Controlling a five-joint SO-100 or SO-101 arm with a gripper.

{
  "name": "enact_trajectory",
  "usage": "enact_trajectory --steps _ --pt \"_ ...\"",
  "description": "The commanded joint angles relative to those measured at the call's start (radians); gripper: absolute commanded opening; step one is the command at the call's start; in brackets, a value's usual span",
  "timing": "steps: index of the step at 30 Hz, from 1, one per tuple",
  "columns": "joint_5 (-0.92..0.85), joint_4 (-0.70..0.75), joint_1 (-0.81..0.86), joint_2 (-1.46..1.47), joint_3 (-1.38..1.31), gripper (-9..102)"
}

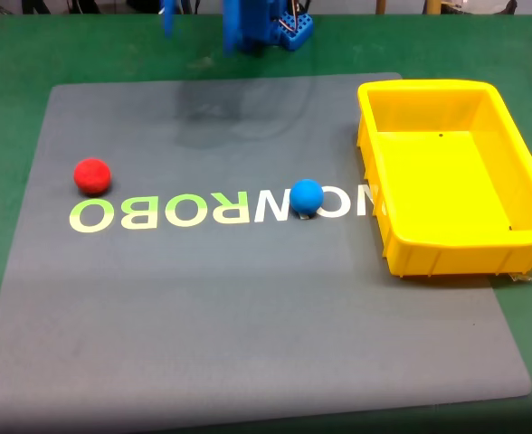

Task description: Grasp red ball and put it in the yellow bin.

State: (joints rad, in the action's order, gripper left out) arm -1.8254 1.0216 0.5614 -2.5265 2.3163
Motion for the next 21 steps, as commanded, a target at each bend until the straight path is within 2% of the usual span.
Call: enact_trajectory --steps 1,21 --pt "-0.008 -0.097 0.064 0.147 -0.123 32" --pt "-0.018 -0.407 0.158 0.640 -0.279 35"
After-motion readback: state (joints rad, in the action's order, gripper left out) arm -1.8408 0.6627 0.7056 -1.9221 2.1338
